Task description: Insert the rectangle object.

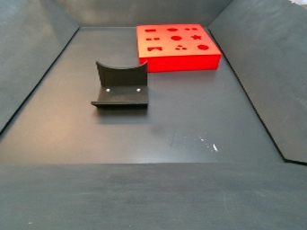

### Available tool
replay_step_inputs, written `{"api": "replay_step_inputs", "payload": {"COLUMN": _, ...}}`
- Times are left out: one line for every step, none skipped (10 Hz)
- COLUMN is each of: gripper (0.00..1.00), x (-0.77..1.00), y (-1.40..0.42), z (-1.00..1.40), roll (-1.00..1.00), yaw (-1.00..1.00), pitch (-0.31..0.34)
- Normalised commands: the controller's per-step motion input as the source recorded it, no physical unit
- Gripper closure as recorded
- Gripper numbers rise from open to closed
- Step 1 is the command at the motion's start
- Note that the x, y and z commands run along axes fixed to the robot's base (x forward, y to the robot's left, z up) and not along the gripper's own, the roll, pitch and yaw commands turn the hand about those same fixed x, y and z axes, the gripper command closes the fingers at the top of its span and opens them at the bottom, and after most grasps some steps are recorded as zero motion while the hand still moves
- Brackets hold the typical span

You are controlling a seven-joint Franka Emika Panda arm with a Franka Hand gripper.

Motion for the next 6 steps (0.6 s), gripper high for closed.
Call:
{"api": "replay_step_inputs", "payload": {"gripper": 1.00, "x": 0.00, "y": 0.00, "z": 0.00, "roll": 0.00, "yaw": 0.00, "pitch": 0.036}}
{"api": "replay_step_inputs", "payload": {"gripper": 1.00, "x": 0.01, "y": 0.00, "z": 0.00, "roll": -0.01, "yaw": 0.00, "pitch": 0.000}}
{"api": "replay_step_inputs", "payload": {"gripper": 1.00, "x": 0.38, "y": -0.83, "z": -0.88, "roll": -0.05, "yaw": 0.14, "pitch": 0.000}}
{"api": "replay_step_inputs", "payload": {"gripper": 1.00, "x": 0.70, "y": -0.71, "z": -0.92, "roll": -0.03, "yaw": 0.06, "pitch": 0.050}}
{"api": "replay_step_inputs", "payload": {"gripper": 1.00, "x": 0.73, "y": -0.71, "z": -0.97, "roll": -0.01, "yaw": 0.05, "pitch": 0.033}}
{"api": "replay_step_inputs", "payload": {"gripper": 1.00, "x": 0.73, "y": -0.68, "z": -0.97, "roll": -0.01, "yaw": 0.07, "pitch": 0.034}}
